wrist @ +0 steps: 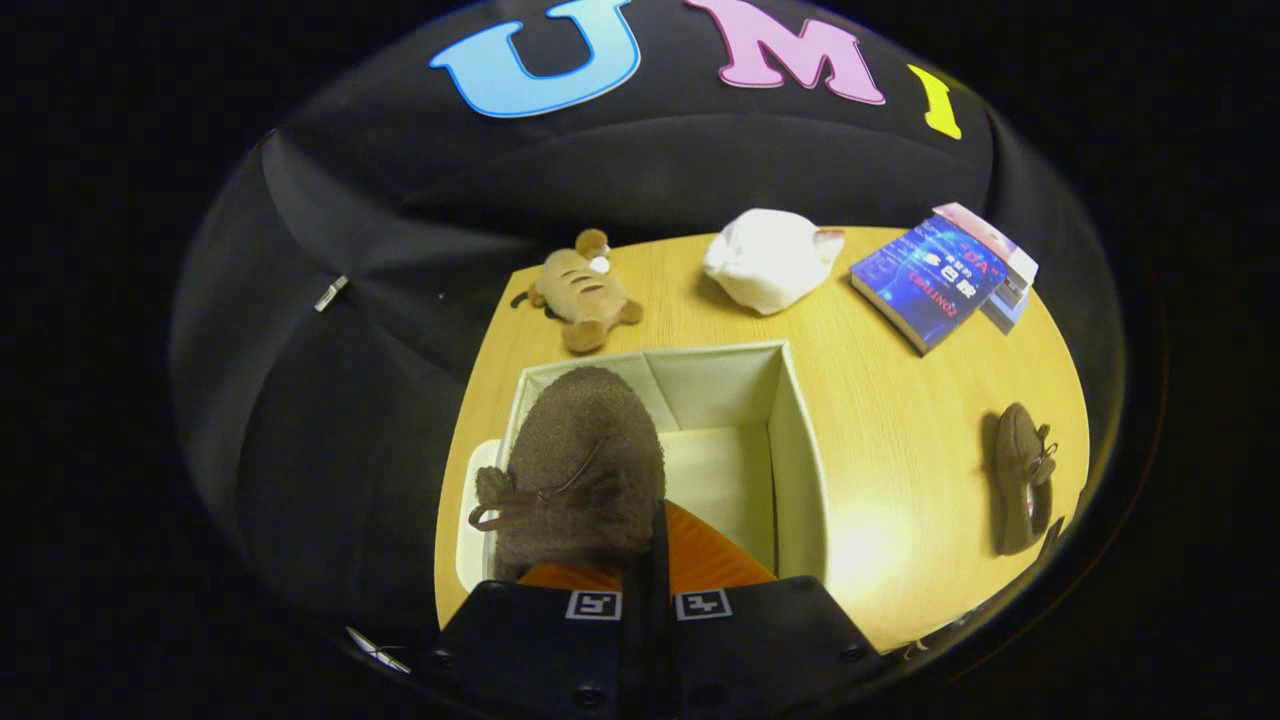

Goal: Open the storage box then place both shoes into the box .Put the left shoe in first, then the right shoe, with the right side of both shoes facing outward in a uniform manner.

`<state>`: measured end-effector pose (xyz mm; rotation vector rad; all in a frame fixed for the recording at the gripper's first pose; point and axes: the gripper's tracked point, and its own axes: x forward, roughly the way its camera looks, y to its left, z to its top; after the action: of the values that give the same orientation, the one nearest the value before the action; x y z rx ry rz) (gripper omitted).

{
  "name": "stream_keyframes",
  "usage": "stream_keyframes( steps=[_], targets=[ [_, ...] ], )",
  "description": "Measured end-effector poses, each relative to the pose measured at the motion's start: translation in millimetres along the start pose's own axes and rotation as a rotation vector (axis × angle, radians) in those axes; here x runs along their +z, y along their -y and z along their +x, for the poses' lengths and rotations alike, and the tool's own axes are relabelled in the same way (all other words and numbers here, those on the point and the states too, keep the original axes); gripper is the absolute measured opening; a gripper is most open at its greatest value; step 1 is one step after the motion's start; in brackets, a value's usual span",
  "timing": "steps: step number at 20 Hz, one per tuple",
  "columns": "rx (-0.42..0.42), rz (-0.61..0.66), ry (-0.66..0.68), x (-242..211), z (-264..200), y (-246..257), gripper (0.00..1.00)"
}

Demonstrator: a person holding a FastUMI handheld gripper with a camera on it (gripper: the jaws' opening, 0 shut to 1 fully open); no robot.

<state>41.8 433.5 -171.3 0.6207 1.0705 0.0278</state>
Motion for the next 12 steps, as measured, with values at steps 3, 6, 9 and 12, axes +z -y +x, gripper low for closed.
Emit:
stream_keyframes(
  steps=[3, 6, 9, 12],
  targets=[
    [-0.034, 0.008, -0.04, -14, 14, -2, 0.05],
    [-0.041, -0.012, -0.066, -21, 21, -5, 0.05],
    [-0.004, 0.023, -0.094, -24, 24, -11, 0.08],
    [0.06, 0.013, -0.151, -33, 25, -25, 0.35]
  ],
)
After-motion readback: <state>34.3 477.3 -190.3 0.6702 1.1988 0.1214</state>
